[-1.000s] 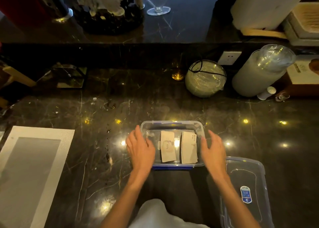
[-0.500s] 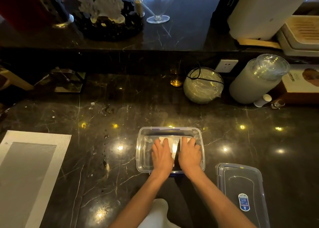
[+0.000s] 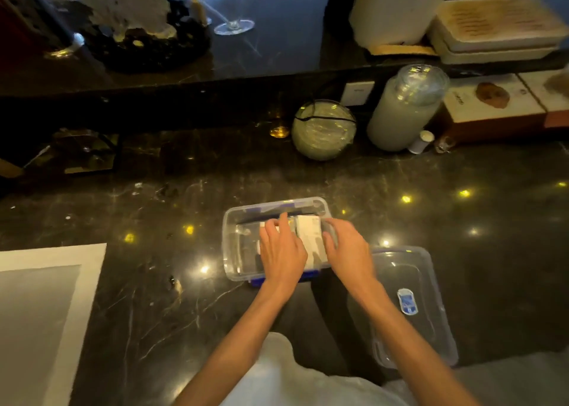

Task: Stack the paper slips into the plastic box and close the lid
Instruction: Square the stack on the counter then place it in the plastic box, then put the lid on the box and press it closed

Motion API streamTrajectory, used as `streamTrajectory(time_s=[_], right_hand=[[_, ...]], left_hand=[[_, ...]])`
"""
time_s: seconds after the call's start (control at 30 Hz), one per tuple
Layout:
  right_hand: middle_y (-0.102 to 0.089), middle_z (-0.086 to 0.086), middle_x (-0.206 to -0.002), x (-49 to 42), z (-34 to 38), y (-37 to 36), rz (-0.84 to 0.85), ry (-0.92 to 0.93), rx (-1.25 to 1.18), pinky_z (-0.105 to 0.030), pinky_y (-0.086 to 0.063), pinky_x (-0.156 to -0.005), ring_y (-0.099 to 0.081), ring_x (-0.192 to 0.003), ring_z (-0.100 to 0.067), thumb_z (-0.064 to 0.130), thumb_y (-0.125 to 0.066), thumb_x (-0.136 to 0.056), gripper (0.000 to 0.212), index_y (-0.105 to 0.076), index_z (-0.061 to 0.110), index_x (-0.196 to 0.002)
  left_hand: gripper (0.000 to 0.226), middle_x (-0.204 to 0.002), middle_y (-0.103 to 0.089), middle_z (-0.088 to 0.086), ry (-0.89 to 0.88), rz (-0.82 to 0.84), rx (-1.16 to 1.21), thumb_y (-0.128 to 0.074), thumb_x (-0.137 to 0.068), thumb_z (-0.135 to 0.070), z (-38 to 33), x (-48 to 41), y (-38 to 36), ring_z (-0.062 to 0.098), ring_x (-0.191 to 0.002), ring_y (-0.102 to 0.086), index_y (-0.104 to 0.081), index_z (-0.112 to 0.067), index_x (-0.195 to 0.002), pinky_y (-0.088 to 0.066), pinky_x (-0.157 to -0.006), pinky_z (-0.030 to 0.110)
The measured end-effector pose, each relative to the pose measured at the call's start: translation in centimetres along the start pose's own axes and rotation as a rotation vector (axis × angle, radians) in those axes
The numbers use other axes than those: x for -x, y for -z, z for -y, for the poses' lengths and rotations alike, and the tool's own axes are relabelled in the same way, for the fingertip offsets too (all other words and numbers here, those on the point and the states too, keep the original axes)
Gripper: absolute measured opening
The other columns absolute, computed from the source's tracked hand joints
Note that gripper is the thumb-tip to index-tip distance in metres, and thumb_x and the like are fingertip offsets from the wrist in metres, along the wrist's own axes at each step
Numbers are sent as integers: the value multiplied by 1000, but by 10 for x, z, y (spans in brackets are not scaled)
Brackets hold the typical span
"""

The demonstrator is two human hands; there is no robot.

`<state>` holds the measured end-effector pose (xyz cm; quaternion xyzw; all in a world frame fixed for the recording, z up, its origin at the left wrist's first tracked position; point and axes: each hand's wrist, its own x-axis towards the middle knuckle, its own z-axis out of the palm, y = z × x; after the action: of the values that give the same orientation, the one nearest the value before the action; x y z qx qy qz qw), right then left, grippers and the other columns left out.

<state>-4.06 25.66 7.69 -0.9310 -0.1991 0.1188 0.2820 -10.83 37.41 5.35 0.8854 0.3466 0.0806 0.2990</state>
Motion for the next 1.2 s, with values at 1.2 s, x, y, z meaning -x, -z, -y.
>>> streamTrajectory(time_s=[1.2], right_hand=[[-73, 1, -78, 116, -217, 90, 291, -870, -1497, -21, -55, -53, -67, -61, -7, 3, -61, -84, 27, -70, 20, -104]], left_hand=[[67, -138, -61, 2, 360, 384, 1152, -78, -83, -31, -59, 103, -59, 19, -117, -67, -49, -30, -143, -61, -85, 35]])
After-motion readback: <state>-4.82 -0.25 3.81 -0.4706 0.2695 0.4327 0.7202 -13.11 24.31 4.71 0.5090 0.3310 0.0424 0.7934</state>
